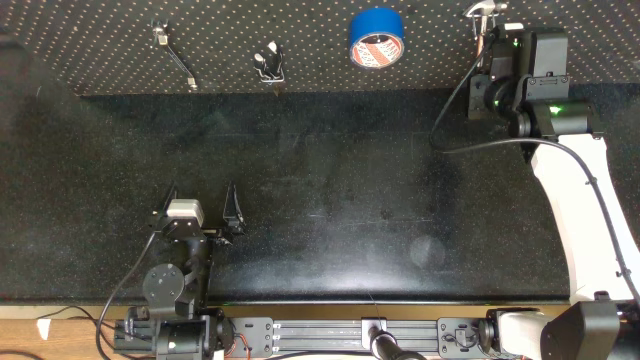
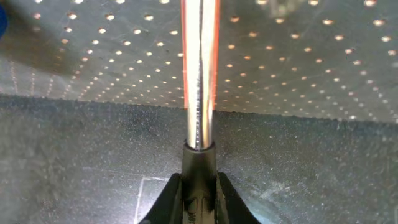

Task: Place Tools Onto Pegboard

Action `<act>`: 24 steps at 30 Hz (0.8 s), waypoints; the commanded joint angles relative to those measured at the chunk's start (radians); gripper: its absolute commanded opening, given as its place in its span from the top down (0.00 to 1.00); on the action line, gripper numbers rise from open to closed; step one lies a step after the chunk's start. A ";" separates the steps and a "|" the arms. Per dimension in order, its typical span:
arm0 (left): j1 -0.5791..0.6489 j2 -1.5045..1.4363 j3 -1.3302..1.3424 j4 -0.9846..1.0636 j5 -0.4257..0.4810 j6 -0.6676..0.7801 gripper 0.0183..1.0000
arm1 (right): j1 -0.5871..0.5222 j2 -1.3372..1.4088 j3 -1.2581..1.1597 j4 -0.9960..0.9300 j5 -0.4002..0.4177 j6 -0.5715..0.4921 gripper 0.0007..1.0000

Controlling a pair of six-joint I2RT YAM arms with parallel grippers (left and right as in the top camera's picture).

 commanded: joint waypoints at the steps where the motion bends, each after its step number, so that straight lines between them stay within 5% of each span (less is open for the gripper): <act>1: -0.004 -0.007 -0.005 -0.002 -0.006 -0.005 0.01 | 0.006 0.015 0.011 0.013 0.022 0.009 0.69; 3: -0.004 -0.007 -0.005 -0.002 -0.006 -0.005 0.00 | 0.006 0.020 0.011 0.013 0.018 0.009 0.62; 5: -0.004 -0.007 -0.005 -0.002 -0.006 -0.005 0.01 | 0.006 0.022 0.011 0.010 0.014 0.009 0.34; 6: -0.004 -0.007 -0.005 -0.002 -0.006 -0.005 0.01 | 0.006 0.022 0.011 0.009 0.010 0.010 0.02; 18: -0.004 -0.007 -0.005 -0.002 -0.006 -0.005 0.01 | -0.040 -0.234 0.011 -0.048 -0.021 0.068 0.02; 21: -0.004 -0.007 -0.005 -0.002 -0.006 -0.005 0.01 | -0.097 -0.322 0.011 -0.140 -0.149 0.007 0.02; 24: -0.004 -0.007 -0.005 -0.002 -0.006 -0.005 0.01 | -0.100 -0.356 -0.018 -0.177 -0.172 0.007 0.02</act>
